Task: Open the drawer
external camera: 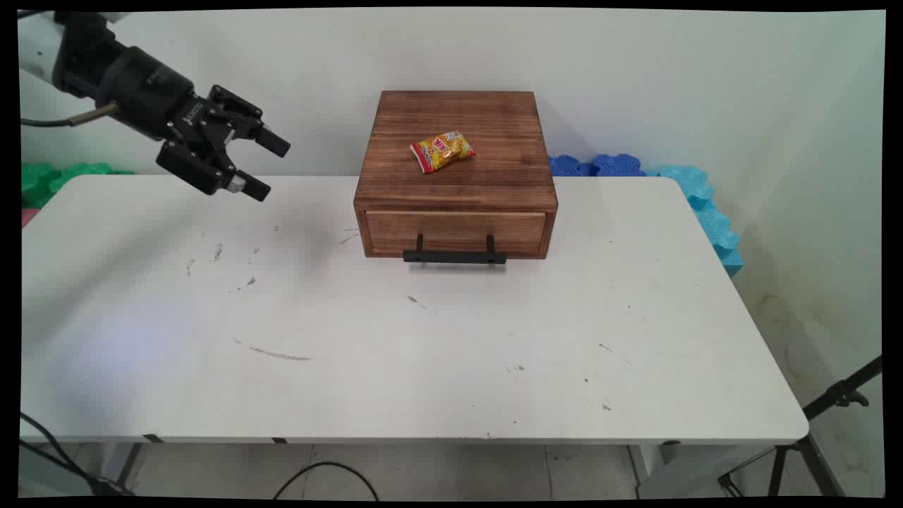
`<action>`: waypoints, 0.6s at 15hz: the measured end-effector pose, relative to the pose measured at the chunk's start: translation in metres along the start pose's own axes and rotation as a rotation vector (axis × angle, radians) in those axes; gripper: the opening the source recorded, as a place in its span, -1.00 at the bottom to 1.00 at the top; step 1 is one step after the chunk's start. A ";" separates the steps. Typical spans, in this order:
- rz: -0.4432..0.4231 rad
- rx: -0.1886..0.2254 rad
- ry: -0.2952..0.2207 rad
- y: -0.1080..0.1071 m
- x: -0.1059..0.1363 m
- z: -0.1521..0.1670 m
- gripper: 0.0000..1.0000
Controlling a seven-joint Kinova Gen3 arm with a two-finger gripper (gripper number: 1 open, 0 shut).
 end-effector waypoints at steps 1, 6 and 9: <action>0.000 0.001 -0.002 0.000 0.000 0.001 1.00; -0.009 0.017 -0.009 -0.004 0.003 0.012 1.00; -0.021 0.038 -0.012 -0.007 0.013 0.028 1.00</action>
